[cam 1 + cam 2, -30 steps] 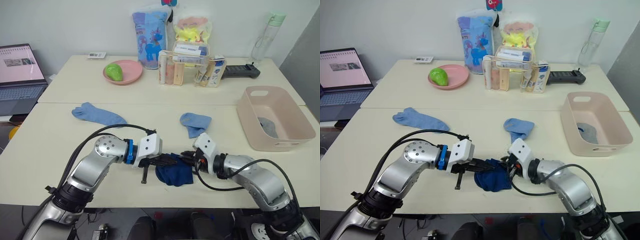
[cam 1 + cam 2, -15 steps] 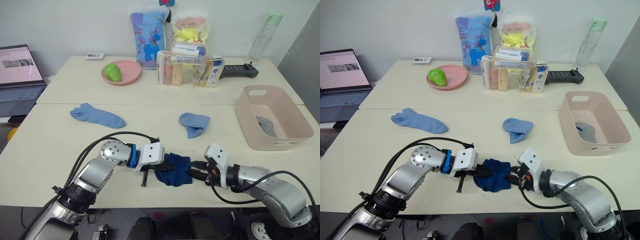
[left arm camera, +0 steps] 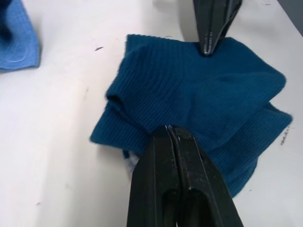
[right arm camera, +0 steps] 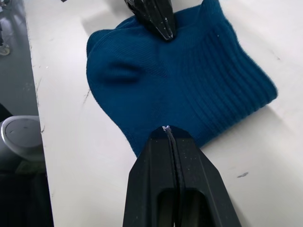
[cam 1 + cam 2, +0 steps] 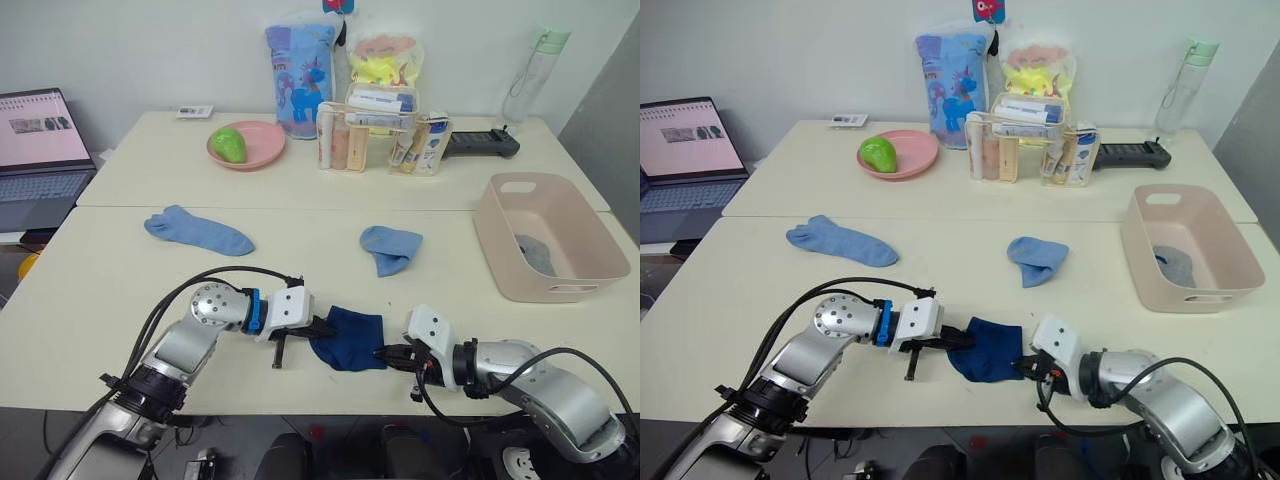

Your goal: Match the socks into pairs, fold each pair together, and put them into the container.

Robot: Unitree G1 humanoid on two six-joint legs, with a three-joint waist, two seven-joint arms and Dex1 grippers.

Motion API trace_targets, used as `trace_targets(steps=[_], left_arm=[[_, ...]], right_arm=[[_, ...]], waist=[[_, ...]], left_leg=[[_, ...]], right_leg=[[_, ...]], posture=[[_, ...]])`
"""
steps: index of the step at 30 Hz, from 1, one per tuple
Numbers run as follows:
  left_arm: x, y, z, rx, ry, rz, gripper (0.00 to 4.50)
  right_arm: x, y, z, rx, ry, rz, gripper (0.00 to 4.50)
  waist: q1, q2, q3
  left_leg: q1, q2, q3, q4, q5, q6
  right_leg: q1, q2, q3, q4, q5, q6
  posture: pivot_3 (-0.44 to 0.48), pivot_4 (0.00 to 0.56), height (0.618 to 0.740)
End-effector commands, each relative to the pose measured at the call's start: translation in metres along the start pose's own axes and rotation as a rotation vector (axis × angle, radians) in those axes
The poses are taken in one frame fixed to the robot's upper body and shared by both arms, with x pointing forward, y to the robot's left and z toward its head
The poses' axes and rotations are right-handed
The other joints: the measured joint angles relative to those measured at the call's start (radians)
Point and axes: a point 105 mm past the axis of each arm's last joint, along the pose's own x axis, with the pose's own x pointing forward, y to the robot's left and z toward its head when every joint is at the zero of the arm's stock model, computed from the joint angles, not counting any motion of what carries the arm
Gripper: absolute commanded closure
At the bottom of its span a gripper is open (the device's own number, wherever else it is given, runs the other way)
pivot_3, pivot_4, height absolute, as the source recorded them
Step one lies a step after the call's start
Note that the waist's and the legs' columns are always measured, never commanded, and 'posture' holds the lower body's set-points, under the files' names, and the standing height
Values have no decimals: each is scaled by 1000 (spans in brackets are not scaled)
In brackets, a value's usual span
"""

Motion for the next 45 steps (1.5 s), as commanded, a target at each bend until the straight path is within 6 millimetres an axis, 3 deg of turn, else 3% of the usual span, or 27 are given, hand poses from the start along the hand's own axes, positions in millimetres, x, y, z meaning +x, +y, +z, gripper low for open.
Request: trace_targets(steps=[1,3,6,12,16,20,25,27,30,35,41,45], left_arm=[[-1,-7,33,48,-86,-65,4500],[2,-11,40,63,-95,-96,4500],[10,-16,35,107,-67,-125,4500],[20,-17,3,95,49,-112,4500],[11,-13,-17,84,106,-85,4500],[2,-9,-11,47,68,-61,4500],[0,-12,25,-48,-73,-73,4500],[-1,-13,29,-66,-82,-71,4500],[3,-8,22,-75,-47,-43,4500],[9,-10,-9,-124,50,-35,4500],[8,-10,-17,-135,63,-20,4500],[4,-18,-20,-132,76,-41,4500]], right_arm=[[-2,-1,8,-12,-32,-8,4476],[-1,-1,6,-13,-27,-7,4476],[0,0,6,-16,-23,-1,4476],[1,2,5,-21,-19,1,4476],[0,2,9,2,-41,-3,4476],[-2,3,7,-8,-35,-2,4476],[-3,3,11,-24,-51,-4,4476],[-5,4,15,-23,-66,-3,4476],[-7,7,20,-29,-84,5,4476],[-14,1,30,-62,-97,-67,4476],[-24,-1,27,140,-66,-28,4476],[-29,-12,20,285,-42,-47,3554]], waist=[[0,0,0],[0,0,0],[0,0,0],[0,0,0],[0,0,0],[-1,0,0],[-1,0,0],[-1,0,0],[0,0,0],[0,0,0],[1,0,0],[-1,0,0]], left_leg=[[0,0,0,0,0,0],[-1,0,0,0,0,0],[0,0,0,0,0,0],[0,0,0,0,0,0],[1,0,0,0,0,0],[1,0,0,0,0,0],[1,0,0,0,0,0],[0,0,0,0,0,0],[0,0,0,0,0,0],[0,0,0,0,0,0],[1,0,0,0,0,0],[1,0,0,0,0,0]], right_leg=[[0,0,0,0,0,0],[0,0,0,-1,0,0],[0,0,0,0,0,0],[0,0,0,0,0,0],[1,0,0,0,0,0],[1,0,0,0,0,0],[0,0,0,0,0,0],[0,0,0,0,0,0],[0,0,0,0,0,0],[0,0,0,0,0,0],[1,0,0,0,0,0],[1,0,0,0,0,0]], posture=[[0,150,703],[0,150,703],[0,150,703],[0,150,703],[0,150,703],[0,150,703],[0,150,703],[0,150,703],[0,150,703],[0,150,703],[0,150,703],[0,150,703]])
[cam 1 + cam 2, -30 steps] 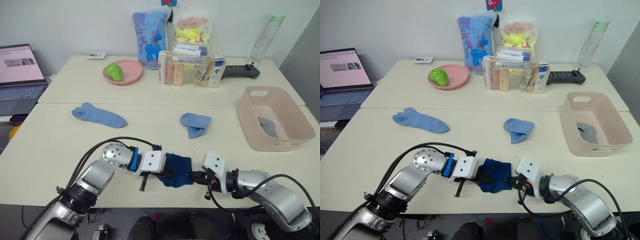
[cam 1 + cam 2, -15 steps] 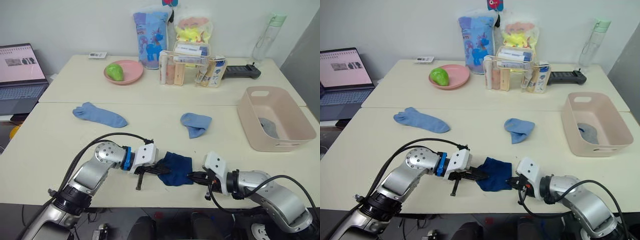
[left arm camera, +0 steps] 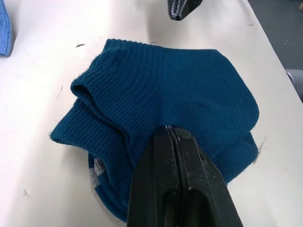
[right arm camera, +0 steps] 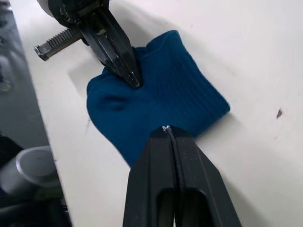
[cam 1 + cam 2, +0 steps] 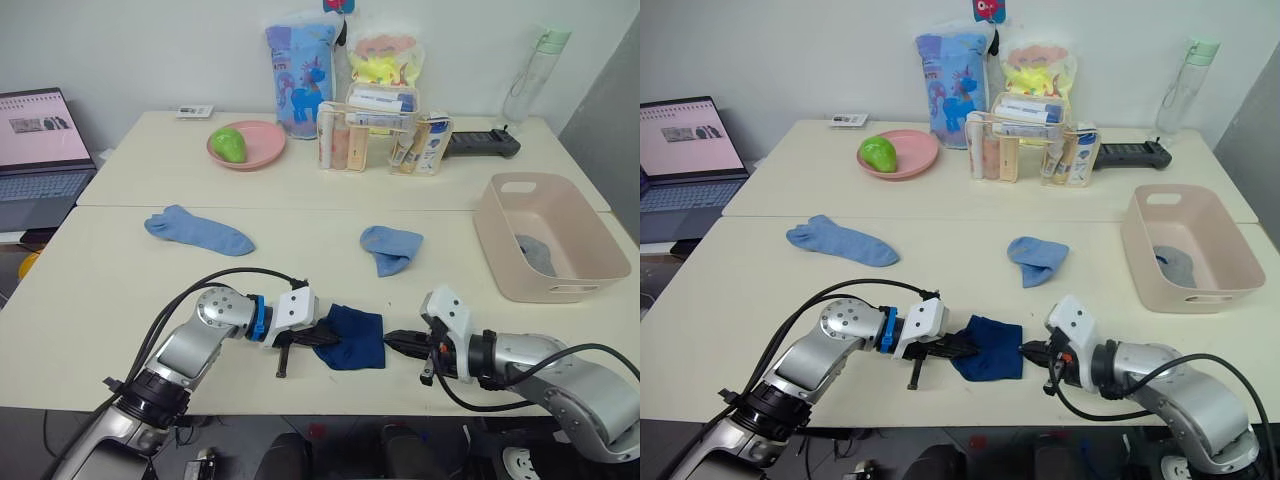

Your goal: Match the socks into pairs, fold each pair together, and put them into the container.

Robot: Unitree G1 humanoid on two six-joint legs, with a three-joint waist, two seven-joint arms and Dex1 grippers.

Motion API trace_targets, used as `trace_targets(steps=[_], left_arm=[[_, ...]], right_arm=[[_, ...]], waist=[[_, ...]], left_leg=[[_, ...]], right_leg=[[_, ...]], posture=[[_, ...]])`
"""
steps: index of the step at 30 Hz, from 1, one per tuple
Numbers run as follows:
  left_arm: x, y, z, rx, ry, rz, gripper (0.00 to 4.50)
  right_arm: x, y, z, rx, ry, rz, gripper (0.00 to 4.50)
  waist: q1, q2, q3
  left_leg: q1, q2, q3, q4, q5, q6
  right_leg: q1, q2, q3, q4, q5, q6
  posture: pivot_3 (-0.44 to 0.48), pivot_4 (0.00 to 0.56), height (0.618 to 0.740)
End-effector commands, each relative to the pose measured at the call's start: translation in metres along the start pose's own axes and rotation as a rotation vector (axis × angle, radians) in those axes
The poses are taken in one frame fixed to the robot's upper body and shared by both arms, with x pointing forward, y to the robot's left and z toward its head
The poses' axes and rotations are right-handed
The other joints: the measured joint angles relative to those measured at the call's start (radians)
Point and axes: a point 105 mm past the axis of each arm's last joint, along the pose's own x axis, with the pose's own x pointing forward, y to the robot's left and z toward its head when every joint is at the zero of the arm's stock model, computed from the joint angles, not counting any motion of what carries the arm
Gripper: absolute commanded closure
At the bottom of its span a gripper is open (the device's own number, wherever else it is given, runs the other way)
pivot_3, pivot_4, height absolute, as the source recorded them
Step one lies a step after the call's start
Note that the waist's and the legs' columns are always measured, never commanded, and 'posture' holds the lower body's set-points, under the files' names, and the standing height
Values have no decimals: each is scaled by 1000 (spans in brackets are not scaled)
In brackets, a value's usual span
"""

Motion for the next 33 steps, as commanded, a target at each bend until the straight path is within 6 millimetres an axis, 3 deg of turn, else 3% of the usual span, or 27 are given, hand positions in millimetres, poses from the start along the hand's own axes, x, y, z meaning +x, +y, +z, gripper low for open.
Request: trace_targets(steps=[1,8,13,17,22,25,33], left_arm=[[-4,-9,-14,-31,56,-10,4500],[-6,-12,-15,-38,61,0,4500],[-8,-10,-15,-34,68,9,4500],[-8,-7,-15,-30,69,13,4500],[-11,-4,-15,-32,68,27,4500],[-13,-3,-16,-32,68,34,4500],[-13,5,-4,-60,6,51,4500]], right_arm=[[-3,-8,1,88,17,-19,3234],[17,-6,-7,229,70,-2,755],[42,8,-5,291,77,90,755],[63,17,10,351,20,150,755],[65,16,19,373,-14,159,755],[61,14,22,367,-31,157,1349],[52,12,29,326,-76,127,4105]], waist=[[-2,0,0],[-2,1,0],[-5,1,-1],[-6,1,-1],[-4,1,-1],[-3,1,-1],[-3,1,-1]], left_leg=[[0,0,0,0,0,0],[0,0,0,-1,0,0],[1,0,0,0,0,0],[1,1,0,-1,0,0],[0,1,0,-1,0,0],[0,0,0,-1,0,0],[0,0,0,-1,0,0]], right_leg=[[0,0,0,0,0,0],[0,0,0,0,0,0],[0,0,1,0,0,0],[0,1,0,1,0,0],[-1,1,0,1,0,0],[-1,0,0,0,0,0],[-1,0,0,1,0,0]], posture=[[0,150,703],[0,150,703],[0,150,703],[0,150,703],[0,150,703],[0,150,703],[0,150,703]])
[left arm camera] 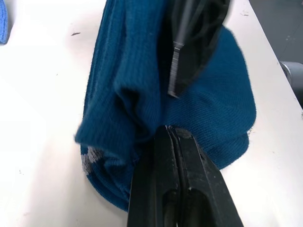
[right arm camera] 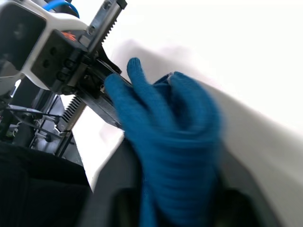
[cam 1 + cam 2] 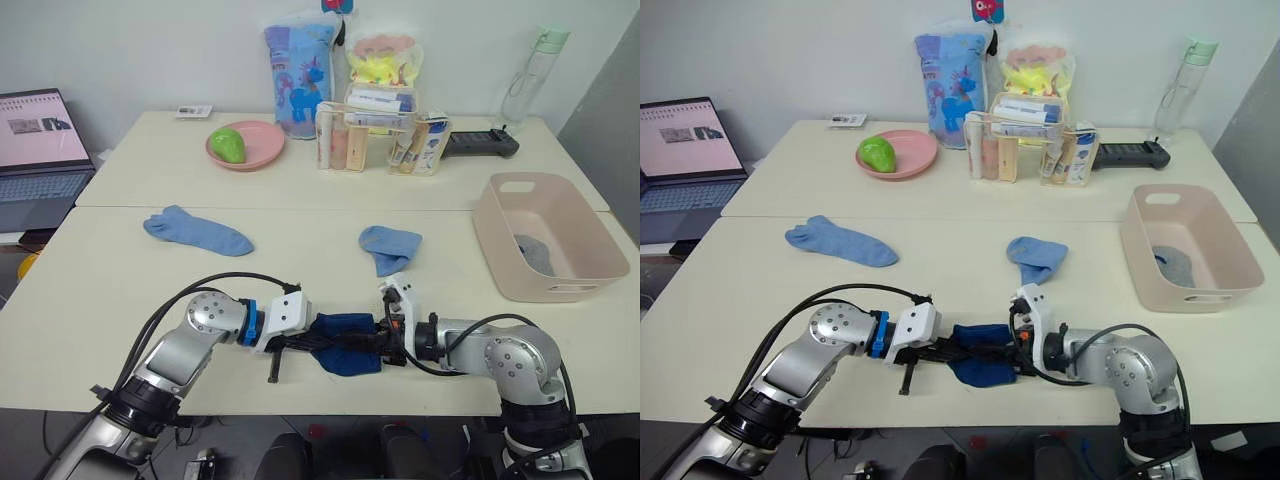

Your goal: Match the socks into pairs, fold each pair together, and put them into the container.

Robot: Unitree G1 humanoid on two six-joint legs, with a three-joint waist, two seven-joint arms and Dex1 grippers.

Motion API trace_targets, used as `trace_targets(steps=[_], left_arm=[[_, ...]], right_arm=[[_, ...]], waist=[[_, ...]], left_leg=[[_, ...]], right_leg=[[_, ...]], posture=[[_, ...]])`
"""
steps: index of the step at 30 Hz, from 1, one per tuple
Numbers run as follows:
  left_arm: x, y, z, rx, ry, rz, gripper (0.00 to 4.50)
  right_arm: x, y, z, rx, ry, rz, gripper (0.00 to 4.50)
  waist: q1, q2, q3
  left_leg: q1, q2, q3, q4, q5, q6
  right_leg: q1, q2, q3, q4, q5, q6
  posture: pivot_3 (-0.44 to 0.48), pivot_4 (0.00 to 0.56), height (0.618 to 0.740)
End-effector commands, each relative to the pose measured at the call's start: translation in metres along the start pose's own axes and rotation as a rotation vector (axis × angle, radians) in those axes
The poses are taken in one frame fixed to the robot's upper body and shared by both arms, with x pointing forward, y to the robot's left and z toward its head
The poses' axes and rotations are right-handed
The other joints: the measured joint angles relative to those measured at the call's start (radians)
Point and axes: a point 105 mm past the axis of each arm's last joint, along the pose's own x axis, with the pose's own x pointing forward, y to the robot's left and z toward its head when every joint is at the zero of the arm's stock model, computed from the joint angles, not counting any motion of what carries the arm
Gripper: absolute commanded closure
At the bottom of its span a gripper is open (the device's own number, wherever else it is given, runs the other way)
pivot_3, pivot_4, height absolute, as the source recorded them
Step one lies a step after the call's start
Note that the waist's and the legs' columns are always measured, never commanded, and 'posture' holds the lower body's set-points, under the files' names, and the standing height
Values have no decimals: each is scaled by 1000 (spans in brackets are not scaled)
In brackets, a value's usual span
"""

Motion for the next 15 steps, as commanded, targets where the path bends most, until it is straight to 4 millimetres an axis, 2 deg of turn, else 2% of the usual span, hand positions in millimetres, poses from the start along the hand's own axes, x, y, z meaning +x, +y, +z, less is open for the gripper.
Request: trace_targets(steps=[1,5,7,10,12,15], left_arm=[[-3,10,12,-72,-60,32,4500],[1,17,46,-147,-186,-14,4500],[4,29,69,-145,-245,7,4500],[8,42,97,-102,-308,32,3965],[10,48,113,-86,-348,34,3390],[16,54,139,-46,-391,17,2484]], right_arm=[[-12,11,14,-77,-76,9,4488],[-33,14,21,-152,-136,-48,4488],[-58,11,34,-242,-194,-132,4488],[-94,6,59,-337,-289,-248,4500],[-120,0,80,-384,-367,-341,4500],[-176,-15,118,-482,-475,-573,4500]], waist=[[0,0,0],[5,0,1],[5,0,1],[4,0,1],[3,0,1],[0,1,2]], left_leg=[[0,0,0,0,0,0],[-3,-1,-2,1,0,0],[-3,-1,-2,1,0,0],[-4,-2,-2,2,0,0],[-4,-2,-2,2,0,0],[-3,-1,0,1,0,0]], right_leg=[[0,0,0,0,0,0],[0,0,-2,-1,0,0],[0,0,-2,-1,0,0],[-1,-1,-2,-1,0,0],[0,0,-2,-1,0,0],[0,0,-1,-1,0,0]], posture=[[0,150,703],[0,150,703],[0,150,703],[0,150,703],[0,150,703],[0,150,703]])
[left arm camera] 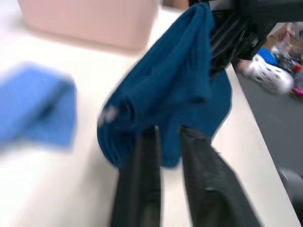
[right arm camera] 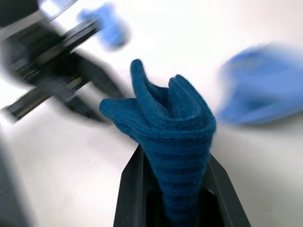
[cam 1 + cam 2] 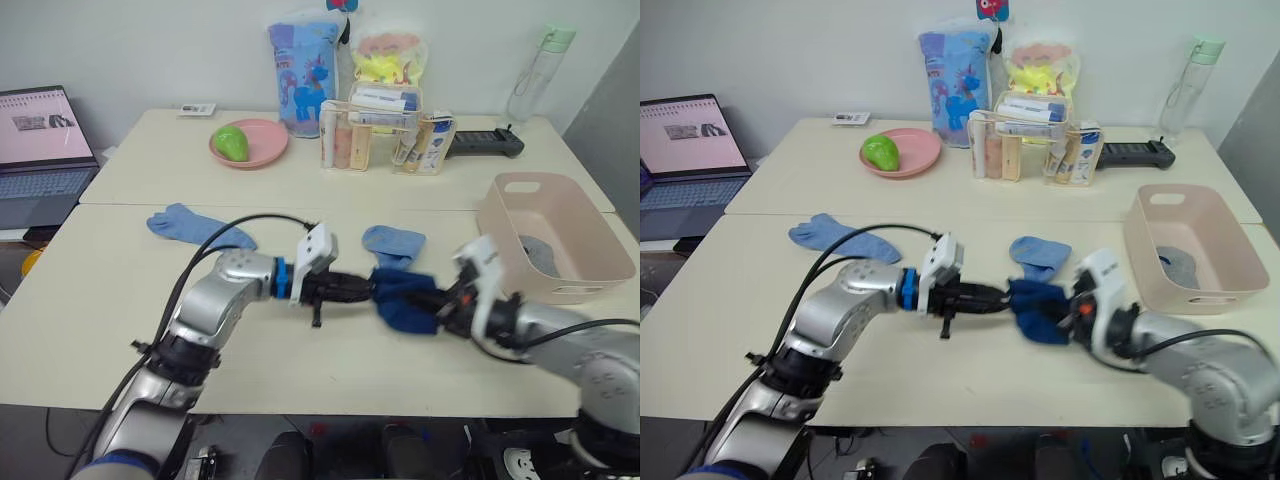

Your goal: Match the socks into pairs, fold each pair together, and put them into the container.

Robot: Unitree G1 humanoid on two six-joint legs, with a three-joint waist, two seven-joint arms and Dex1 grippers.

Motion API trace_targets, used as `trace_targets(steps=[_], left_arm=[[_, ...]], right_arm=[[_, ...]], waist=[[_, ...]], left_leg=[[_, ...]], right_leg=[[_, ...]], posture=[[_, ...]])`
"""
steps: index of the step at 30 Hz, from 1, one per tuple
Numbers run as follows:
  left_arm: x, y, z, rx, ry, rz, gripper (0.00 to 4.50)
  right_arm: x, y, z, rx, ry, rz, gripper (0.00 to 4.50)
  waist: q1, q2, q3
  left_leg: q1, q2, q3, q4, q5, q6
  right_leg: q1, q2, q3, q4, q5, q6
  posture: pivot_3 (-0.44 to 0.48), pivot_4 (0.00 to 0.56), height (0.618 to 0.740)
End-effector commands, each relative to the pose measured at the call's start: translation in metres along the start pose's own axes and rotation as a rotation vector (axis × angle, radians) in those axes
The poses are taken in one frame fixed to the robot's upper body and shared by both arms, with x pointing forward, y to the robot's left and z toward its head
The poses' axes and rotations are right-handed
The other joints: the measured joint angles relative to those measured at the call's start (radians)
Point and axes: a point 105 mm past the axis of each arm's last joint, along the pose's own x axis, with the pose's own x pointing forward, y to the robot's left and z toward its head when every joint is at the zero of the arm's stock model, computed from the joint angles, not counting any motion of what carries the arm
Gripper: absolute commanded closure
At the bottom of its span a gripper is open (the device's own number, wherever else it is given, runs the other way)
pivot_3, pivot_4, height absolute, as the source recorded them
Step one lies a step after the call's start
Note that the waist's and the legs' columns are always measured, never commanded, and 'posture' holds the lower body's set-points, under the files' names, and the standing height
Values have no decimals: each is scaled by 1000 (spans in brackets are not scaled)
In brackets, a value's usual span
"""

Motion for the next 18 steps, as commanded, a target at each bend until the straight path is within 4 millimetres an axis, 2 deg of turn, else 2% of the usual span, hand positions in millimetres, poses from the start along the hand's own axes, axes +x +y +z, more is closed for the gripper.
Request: trace_targets(steps=[1,3,4,6,8,10,13,18], left_arm=[[12,3,31,66,-52,-29,2205],[23,-2,44,104,-71,-82,1639],[26,-4,48,113,-78,-98,1327],[30,-8,55,107,-98,-121,714],[34,-13,61,108,-109,-143,106],[39,-15,65,109,-115,-151,47],[44,-15,70,111,-123,-143,47],[51,-14,77,117,-149,-123,47]], right_arm=[[-39,-51,55,-219,-132,-282,4500],[-56,-75,76,-447,-105,-430,4500],[-58,-82,80,-535,-82,-467,4500],[-57,-97,80,-693,-25,-527,4500],[-55,-116,72,-877,87,-584,4500],[-53,-134,61,-1016,192,-617,4500],[-46,-149,50,-1098,263,-603,4500],[-37,-170,16,-1181,476,-525,4500]], waist=[[2,1,1],[8,3,3],[7,2,3],[1,2,3],[-5,1,3],[-5,0,4],[-1,1,4],[1,1,4]], left_leg=[[0,0,0,0,0,0],[-1,-1,2,0,0,0],[-2,-3,4,0,1,1],[-2,0,7,-1,0,1],[-1,1,10,-1,0,1],[-1,0,13,-1,1,1],[-1,0,13,0,1,0],[0,0,13,0,3,-3]], right_leg=[[0,0,0,0,0,0],[-1,0,0,-1,0,0],[-1,1,0,-1,-1,1],[0,0,3,-4,-1,1],[0,0,4,-5,-1,1],[-2,-1,5,-4,-1,1],[-3,-1,6,-1,-1,1],[-3,-1,6,0,-1,1]], posture=[[0,150,703],[0,150,703],[0,150,703],[0,150,703],[0,150,703],[0,150,703],[0,150,703],[0,150,703]])
